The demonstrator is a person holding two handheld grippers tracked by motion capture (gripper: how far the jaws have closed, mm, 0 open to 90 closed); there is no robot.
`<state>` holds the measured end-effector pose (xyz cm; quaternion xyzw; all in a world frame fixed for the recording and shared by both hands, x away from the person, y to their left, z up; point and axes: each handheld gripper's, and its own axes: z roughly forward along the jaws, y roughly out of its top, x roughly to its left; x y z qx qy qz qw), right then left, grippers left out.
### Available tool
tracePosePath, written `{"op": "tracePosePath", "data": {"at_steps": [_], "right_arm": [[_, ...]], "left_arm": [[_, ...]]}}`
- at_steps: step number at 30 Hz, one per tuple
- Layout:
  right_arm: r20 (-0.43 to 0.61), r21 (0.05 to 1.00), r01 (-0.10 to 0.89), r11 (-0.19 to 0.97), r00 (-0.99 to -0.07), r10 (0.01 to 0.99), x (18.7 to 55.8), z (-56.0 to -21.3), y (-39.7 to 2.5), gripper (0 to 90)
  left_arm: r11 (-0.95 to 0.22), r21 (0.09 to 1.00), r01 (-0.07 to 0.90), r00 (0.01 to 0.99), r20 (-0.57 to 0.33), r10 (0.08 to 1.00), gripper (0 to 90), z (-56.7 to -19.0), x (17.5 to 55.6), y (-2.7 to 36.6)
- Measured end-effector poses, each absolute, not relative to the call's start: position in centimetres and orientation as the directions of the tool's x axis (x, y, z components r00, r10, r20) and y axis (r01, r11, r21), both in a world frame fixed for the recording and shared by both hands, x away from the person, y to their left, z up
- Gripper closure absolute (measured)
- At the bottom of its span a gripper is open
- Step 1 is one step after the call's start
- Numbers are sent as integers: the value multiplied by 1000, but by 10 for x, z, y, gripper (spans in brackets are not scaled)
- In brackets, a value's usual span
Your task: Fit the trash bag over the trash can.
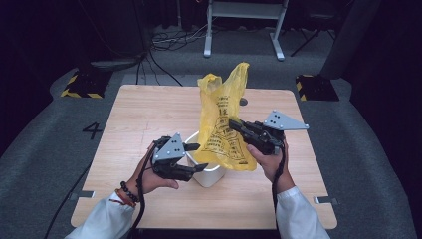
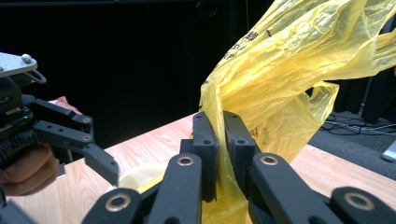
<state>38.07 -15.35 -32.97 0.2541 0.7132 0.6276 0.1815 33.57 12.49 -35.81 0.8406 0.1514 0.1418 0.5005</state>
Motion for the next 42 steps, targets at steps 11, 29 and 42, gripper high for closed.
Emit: {"op": "tracePosePath", "data": {"at_steps": [11,29,42], "right_arm": [[66,986,141,89,-820,569,376,-331,-145,871],[109,987,156,40,-830,547,373,-329,-141,869],[201,975,221,-30,-810,551,371,-331,-131,869]], "left_arm": [[-584,811,30,885,250,392,370,-357,328,78],[-548,836,10,912,217,347,867,-353,337,100],[-545,837,-46,895,277,349,395,-365,305,60]]}}
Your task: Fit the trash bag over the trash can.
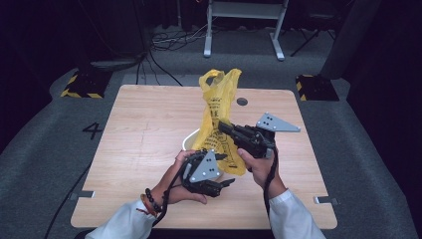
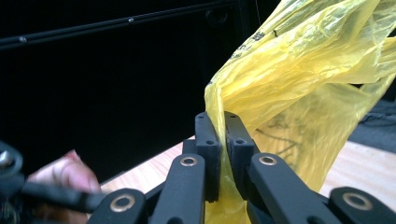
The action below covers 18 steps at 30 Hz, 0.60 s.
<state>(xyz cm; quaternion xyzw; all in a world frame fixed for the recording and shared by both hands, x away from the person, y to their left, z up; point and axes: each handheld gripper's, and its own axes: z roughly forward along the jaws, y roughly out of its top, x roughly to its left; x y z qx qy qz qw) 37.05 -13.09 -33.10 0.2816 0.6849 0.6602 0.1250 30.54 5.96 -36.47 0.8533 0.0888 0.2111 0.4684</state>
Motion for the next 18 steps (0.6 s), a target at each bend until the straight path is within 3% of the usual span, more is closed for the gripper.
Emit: {"op": "tracePosePath", "data": {"at_steps": [5,7,14,15,16,18], "right_arm": [[208,973,227,-34,-809,549,365,-331,-130,866],[209,973,227,-35,-813,543,365,-331,-130,865],[210,974,221,-45,-820,533,364,-330,-129,868],[210,974,223,-43,-816,539,365,-330,-128,868],[212,974,223,-45,-816,537,366,-330,-127,869],[217,973,227,-48,-811,543,366,-330,-124,871]], "left_arm": [[-529,847,-46,889,277,365,842,-369,311,63],[-506,861,-42,889,263,375,900,-367,313,69],[-479,878,-14,889,230,396,900,-365,316,84],[-476,879,-10,905,210,370,859,-365,314,83],[-489,872,-18,907,220,359,700,-365,309,79],[-505,863,-24,903,235,359,527,-367,302,72]]}}
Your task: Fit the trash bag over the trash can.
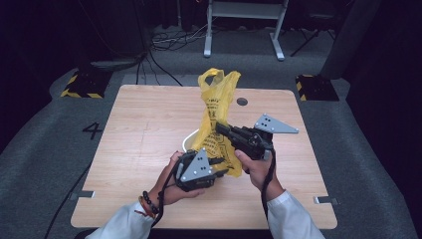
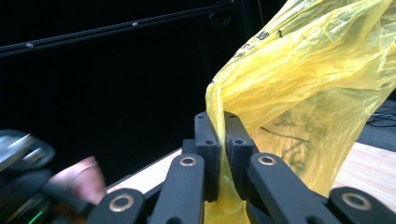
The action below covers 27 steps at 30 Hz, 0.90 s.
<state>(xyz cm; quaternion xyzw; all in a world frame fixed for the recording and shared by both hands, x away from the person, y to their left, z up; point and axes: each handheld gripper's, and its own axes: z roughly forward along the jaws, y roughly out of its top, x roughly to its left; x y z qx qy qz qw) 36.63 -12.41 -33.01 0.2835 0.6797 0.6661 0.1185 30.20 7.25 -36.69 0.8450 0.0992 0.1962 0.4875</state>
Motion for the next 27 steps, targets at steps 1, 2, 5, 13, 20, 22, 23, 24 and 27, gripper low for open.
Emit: {"op": "tracePosePath", "data": {"at_steps": [1,2,5,13,20,22,23,24,27], "right_arm": [[221,972,231,-50,-814,538,367,-330,-123,870],[219,972,230,-47,-818,532,366,-331,-122,870],[214,973,227,-41,-821,530,363,-330,-119,870],[219,971,234,-40,-821,527,360,-330,-123,868],[202,972,235,-4,-827,525,354,-329,-129,867],[205,971,241,0,-826,525,353,-330,-133,867],[202,971,240,4,-826,526,353,-330,-134,867],[200,970,241,10,-827,525,353,-330,-136,867],[180,971,235,42,-837,516,353,-331,-138,866]], "left_arm": [[-503,864,-17,903,229,363,456,-368,300,69],[-499,867,-10,904,222,366,412,-369,300,68],[-478,878,34,908,172,381,333,-376,302,62],[-495,869,0,850,261,458,608,-383,297,53],[-476,879,24,813,260,522,897,-378,305,72],[-472,881,34,807,254,532,899,-376,308,79],[-473,880,39,802,255,540,900,-375,310,82],[-479,877,41,792,264,550,900,-373,313,86],[-490,870,56,779,269,566,900,-372,318,94]]}}
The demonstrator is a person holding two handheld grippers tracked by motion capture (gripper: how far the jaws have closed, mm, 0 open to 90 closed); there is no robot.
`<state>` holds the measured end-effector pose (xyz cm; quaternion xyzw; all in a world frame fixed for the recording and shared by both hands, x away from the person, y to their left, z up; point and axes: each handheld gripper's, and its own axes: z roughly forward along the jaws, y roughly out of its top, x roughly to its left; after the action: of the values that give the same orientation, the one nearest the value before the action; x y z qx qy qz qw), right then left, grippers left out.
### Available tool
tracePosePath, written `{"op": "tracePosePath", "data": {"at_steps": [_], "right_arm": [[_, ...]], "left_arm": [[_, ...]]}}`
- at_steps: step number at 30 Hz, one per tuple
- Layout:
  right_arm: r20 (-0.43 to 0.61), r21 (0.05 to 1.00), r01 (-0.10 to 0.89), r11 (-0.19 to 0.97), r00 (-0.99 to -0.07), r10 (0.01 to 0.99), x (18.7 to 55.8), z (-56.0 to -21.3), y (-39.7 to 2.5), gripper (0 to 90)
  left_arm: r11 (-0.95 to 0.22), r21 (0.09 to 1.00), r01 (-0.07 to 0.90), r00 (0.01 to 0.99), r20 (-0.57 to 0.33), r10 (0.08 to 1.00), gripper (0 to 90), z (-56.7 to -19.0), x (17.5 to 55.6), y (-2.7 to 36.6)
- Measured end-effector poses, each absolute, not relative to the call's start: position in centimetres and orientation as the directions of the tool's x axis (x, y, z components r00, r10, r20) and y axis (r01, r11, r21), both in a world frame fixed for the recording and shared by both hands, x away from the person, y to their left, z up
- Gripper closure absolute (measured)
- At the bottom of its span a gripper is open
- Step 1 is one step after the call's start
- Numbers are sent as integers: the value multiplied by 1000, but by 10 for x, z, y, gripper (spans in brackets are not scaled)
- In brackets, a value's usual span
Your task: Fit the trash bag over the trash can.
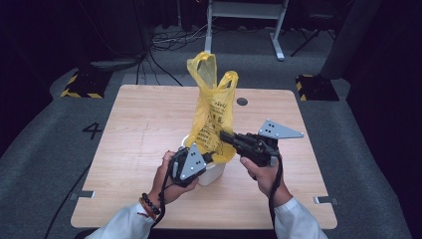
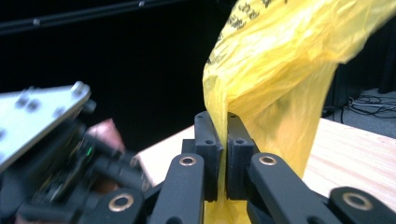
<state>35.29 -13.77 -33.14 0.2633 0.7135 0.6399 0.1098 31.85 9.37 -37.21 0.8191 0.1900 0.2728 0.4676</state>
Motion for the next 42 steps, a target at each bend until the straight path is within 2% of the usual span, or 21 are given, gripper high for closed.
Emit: {"op": "tracePosePath", "data": {"at_steps": [7,12,16,21,24,28,33,36,37,39,40,42], "right_arm": [[102,965,207,162,-863,495,350,-338,-128,864],[77,947,224,232,-855,512,358,-348,-121,868],[84,928,257,271,-850,519,365,-357,-117,868],[70,913,271,306,-841,536,370,-365,-111,869],[64,908,275,316,-837,544,372,-369,-109,870],[68,903,284,322,-835,546,374,-375,-106,870],[70,898,291,330,-835,546,375,-379,-104,866],[50,898,277,342,-836,547,372,-378,-104,854],[40,898,270,346,-836,548,371,-378,-105,850],[15,901,247,356,-839,544,368,-378,-106,834],[7,904,235,358,-844,536,367,-379,-106,830],[-12,902,223,370,-843,538,366,-381,-107,827]], "left_arm": [[-502,860,88,770,261,582,898,-374,329,106],[-488,860,150,776,203,597,871,-379,341,117],[-457,872,175,761,174,625,726,-383,344,126],[-374,917,137,798,122,590,483,-384,339,143],[-329,936,123,818,92,567,429,-381,335,151],[-330,939,93,830,109,546,394,-374,334,148],[-278,954,108,853,55,519,366,-361,341,137],[-296,950,98,857,70,510,376,-356,346,129],[-299,950,93,853,79,516,418,-355,346,127],[-312,945,93,854,85,513,540,-354,349,124],[-328,940,93,852,95,514,641,-353,350,123],[-356,930,88,873,100,477,772,-354,354,123]]}}
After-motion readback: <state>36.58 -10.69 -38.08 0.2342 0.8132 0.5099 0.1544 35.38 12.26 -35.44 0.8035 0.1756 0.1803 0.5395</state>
